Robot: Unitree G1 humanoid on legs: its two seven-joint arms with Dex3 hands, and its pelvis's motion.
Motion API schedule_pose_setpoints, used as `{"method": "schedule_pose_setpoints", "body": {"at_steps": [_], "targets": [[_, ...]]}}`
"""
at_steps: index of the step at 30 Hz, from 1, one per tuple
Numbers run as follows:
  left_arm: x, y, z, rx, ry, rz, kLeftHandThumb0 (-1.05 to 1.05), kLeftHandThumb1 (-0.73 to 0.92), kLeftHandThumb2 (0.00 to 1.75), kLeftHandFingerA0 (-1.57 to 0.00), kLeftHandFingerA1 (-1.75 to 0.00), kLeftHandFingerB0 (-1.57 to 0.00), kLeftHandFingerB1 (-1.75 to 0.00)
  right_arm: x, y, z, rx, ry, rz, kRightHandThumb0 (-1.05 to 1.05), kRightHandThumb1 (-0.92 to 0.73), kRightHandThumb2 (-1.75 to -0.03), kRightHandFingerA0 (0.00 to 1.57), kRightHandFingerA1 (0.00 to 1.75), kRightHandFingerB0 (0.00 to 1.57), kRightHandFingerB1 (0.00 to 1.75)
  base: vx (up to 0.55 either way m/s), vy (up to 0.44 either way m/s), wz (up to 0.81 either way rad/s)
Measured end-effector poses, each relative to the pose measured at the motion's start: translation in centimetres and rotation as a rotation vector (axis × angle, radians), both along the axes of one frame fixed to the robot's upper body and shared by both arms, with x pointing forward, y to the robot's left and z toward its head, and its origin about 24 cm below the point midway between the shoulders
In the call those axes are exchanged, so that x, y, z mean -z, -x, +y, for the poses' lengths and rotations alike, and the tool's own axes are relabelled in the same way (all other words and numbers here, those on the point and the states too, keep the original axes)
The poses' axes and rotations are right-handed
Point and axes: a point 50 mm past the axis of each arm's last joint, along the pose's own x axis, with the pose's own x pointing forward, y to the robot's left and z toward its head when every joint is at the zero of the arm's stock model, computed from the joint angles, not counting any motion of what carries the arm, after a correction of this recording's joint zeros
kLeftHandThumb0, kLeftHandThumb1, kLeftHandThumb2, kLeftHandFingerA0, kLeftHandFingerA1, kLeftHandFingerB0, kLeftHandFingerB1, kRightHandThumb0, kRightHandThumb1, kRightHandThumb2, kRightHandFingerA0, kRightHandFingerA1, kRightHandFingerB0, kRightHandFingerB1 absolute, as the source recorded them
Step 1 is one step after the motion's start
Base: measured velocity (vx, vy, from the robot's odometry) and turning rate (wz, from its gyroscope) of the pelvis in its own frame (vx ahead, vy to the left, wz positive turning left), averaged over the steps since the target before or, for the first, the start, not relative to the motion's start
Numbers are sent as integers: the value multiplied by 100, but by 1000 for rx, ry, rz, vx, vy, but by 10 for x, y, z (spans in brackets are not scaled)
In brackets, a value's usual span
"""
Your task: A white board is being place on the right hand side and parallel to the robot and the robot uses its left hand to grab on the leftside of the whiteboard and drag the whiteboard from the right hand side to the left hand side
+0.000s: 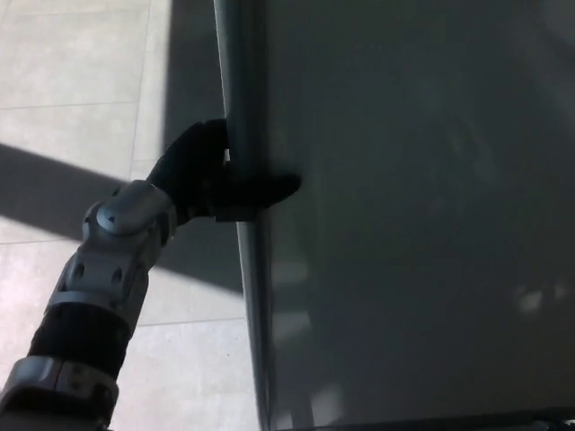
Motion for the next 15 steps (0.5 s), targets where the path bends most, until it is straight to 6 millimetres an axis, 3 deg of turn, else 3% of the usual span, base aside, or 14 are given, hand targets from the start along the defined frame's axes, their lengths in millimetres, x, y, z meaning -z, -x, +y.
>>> {"method": "schedule_pose_setpoints", "body": {"at_steps": [2,3,6,7,8,9,13,14,15], "targets": [[-3,-2,9,9,-12,17,-29,74,62,-81,-170,-70,-152,0,-1,0,-2,0,-2,-26,-87,-66,70,52,40,33,0,0,0],[-4,-3,12,13,-17,25,-26,71,63,-85,-167,-73,-139,0,-1,0,-3,0,-3,-24,-87,-66,71,53,40,33,0,0,0],[-7,-4,23,21,-37,47,-26,71,63,-85,-167,-73,-139,-1,-3,1,-8,1,-6,-24,-87,-66,71,53,40,33,0,0,0],[-8,-5,25,23,-41,54,-28,64,89,-108,-139,-76,-117,-1,-3,1,-9,1,-6,-25,-87,-66,71,52,41,33,0,0,0],[-8,-5,29,26,-45,64,-28,64,89,-108,-139,-76,-117,-1,-3,1,-11,2,-6,-25,-87,-66,71,52,41,33,0,0,0],[-9,-5,33,27,-50,71,-19,80,63,-78,-166,-72,-133,-1,-3,2,-13,2,-6,-25,-87,-66,70,52,41,33,0,0,0],[-11,-3,49,39,-70,101,-18,79,63,-77,-164,-76,-130,-2,-5,2,-19,3,-9,-25,-87,-66,72,52,41,33,0,0,0],[-12,-3,53,41,-73,109,-11,86,62,-76,-170,-70,-144,-2,-5,2,-19,3,-10,-25,-87,-66,73,52,40,33,0,0,0],[-13,-2,56,43,-77,116,-11,86,62,-76,-170,-70,-144,-2,-6,3,-20,3,-10,-25,-87,-66,73,52,40,33,0,0,0]]}}
